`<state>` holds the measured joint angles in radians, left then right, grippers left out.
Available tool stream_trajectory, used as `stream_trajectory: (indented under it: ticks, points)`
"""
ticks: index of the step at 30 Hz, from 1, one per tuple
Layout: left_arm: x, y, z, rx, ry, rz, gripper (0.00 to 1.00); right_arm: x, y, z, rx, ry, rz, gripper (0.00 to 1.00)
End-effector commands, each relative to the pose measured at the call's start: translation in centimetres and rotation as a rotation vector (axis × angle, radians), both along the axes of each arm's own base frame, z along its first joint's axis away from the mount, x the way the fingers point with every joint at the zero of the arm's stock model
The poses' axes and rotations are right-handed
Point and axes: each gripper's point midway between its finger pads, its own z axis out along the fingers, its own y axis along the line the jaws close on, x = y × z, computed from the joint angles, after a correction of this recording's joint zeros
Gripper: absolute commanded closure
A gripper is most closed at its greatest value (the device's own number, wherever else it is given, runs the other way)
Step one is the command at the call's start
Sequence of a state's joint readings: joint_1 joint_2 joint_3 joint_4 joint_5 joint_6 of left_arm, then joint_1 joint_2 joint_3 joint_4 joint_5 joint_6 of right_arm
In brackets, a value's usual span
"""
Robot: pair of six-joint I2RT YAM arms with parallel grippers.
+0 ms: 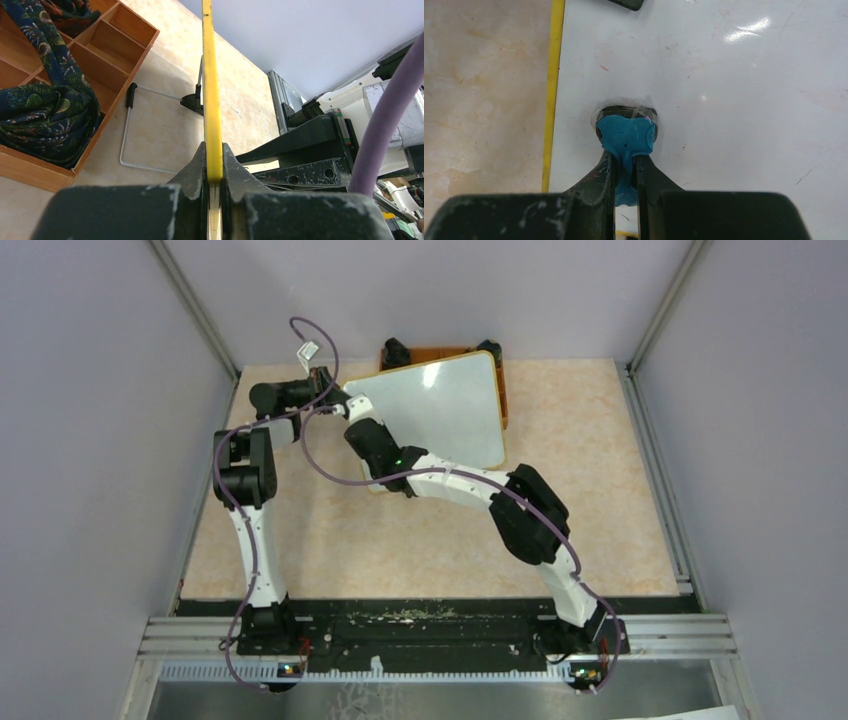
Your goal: Erase the whiteboard
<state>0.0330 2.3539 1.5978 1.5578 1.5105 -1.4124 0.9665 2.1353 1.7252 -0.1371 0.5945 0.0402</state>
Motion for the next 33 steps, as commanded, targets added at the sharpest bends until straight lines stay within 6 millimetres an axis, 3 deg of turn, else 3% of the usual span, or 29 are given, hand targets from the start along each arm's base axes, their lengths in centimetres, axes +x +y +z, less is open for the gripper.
stream_trajectory:
  ticks: [1,6,11,19,23,31,33]
  points:
    - [-4.1,0.7,-2.7,0.239,-0.203,-0.191,1.0,1.9,-1.5,-0.6,-0.017,0.0,-0.046,1.0]
    - [-4.1,0.8,-2.7,0.239,-0.203,-0.19,1.0,3.3,-5.8,-0.2,-0.003,0.005,-0.127,1.0]
    - [-4.0,0.9,-2.6,0.239,-0.208,-0.188,1.0,4.7,-11.7,0.3,0.017,0.008,-0.227,1.0]
    - [-4.0,1.0,-2.9,0.239,-0.199,-0.185,1.0,5.1,-19.2,1.0,0.061,0.007,-0.348,1.0]
    - [-3.9,1.1,-2.8,0.239,-0.2,-0.182,1.0,4.8,-20.8,1.9,0.084,-0.003,-0.374,1.0]
    - [-3.9,1.1,-2.4,0.241,-0.203,-0.18,0.99,3.0,-21.5,4.6,0.165,-0.02,-0.362,1.0]
    - [-3.8,1.1,-2.3,0.242,-0.203,-0.179,0.98,2.3,-21.7,6.1,0.194,-0.035,-0.357,1.0]
